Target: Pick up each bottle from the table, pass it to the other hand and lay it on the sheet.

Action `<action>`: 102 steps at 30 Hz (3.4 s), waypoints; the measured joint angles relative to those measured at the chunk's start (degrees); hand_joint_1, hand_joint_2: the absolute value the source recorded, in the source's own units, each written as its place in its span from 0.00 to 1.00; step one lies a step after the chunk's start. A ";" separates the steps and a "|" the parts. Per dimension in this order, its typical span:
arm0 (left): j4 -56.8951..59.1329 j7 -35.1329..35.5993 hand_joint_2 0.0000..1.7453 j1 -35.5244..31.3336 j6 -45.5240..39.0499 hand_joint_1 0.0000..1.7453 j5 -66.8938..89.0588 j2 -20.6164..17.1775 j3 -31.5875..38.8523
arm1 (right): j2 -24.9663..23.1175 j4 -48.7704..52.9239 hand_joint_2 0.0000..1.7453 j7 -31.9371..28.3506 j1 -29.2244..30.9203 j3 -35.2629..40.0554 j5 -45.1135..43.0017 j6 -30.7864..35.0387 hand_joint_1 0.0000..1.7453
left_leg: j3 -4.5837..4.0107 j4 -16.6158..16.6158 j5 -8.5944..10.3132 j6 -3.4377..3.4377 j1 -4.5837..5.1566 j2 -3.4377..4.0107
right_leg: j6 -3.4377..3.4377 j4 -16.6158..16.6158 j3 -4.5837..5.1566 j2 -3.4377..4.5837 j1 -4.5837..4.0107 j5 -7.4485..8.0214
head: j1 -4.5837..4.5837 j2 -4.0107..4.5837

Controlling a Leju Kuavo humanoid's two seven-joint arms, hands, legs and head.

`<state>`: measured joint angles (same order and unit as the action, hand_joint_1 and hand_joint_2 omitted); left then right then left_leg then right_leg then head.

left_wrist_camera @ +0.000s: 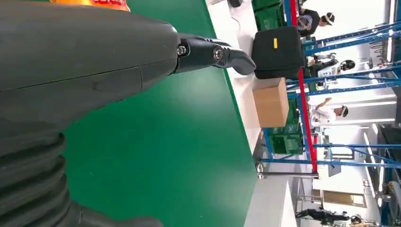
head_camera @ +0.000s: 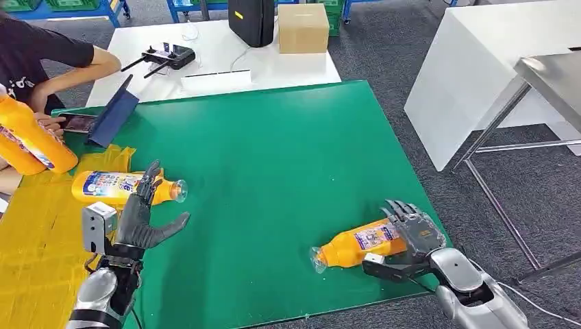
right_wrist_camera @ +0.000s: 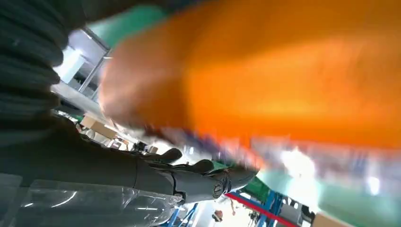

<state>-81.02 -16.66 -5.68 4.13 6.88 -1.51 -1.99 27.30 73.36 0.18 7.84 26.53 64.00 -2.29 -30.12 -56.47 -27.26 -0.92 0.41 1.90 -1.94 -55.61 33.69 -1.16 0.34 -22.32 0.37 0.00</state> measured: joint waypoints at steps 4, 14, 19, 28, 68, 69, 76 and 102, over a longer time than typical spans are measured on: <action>0.15 0.02 1.00 -0.01 0.00 0.00 -0.04 0.02 0.15 | 0.00 -1.73 1.00 -0.04 1.33 1.05 0.18 -0.42 1.00 | 0.12 0.00 0.01 -0.01 0.01 0.02 | -0.01 0.00 -0.09 0.01 0.02 0.02 | 0.00 0.00; 0.90 0.02 1.00 -0.09 0.85 0.00 -1.03 0.00 0.20 | 0.31 -5.14 1.00 -0.52 4.26 3.34 0.09 -1.23 1.00 | 0.25 0.00 0.02 -0.01 0.00 -0.01 | -0.02 0.00 -0.17 0.04 0.00 0.02 | 0.00 0.00; 0.96 -0.06 1.00 -0.15 0.87 0.00 -1.14 0.00 0.20 | 0.31 -5.97 1.00 -0.74 5.11 4.13 -0.41 -1.25 1.00 | 0.24 0.00 0.02 -0.01 0.00 0.00 | -0.02 0.00 -0.17 0.05 0.00 0.02 | -0.02 0.00; 1.53 -0.31 1.00 -0.48 1.23 0.00 -1.80 0.02 0.20 | -0.48 -7.54 1.00 -1.53 6.36 4.96 -1.68 1.05 1.00 | 0.23 0.00 0.00 -0.01 -0.01 0.11 | -0.01 0.00 -0.21 0.07 -0.01 0.02 | 0.02 0.00; 8.11 0.64 1.00 -5.20 14.97 0.00 -17.66 1.97 -18.58 | -36.66 -15.13 1.00 -20.42 2.27 -14.53 -66.29 -5.54 1.00 | -0.59 0.00 0.20 0.08 -0.04 -0.14 | -0.01 -0.11 0.60 -0.08 -0.06 0.01 | 0.00 -0.02; 8.79 0.64 1.00 -6.39 15.15 0.00 -19.17 2.14 -19.54 | -38.75 -19.95 1.00 -20.85 3.24 -12.22 -66.40 -6.34 1.00 | -0.59 0.00 0.21 0.08 -0.06 -0.15 | -0.01 -0.11 0.60 -0.08 -0.08 0.00 | -0.02 0.00; 11.65 0.70 1.00 -10.10 14.73 0.00 -20.63 2.73 -21.75 | -43.04 -31.09 1.00 -21.27 7.58 -1.30 -63.08 -5.27 1.00 | -0.59 0.00 0.22 0.09 -0.08 -0.14 | -0.01 -0.12 0.61 -0.09 -0.09 0.01 | 0.00 0.00; 16.17 -0.85 1.00 -13.82 9.62 0.00 -13.37 2.89 -23.65 | -43.04 -32.52 1.00 -18.99 12.45 12.83 -44.84 15.32 1.00 | -0.61 0.00 0.22 0.09 -0.06 -0.15 | -0.01 -0.12 0.62 -0.08 -0.09 0.01 | 0.00 0.00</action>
<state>-64.85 -17.51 -19.50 13.75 -6.49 1.38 -25.64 -15.74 40.83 -18.82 20.29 39.37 19.15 13.03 -30.73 -56.47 -27.04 -0.83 0.35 1.75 -1.95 -55.73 34.31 -1.24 0.25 -22.32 0.37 0.00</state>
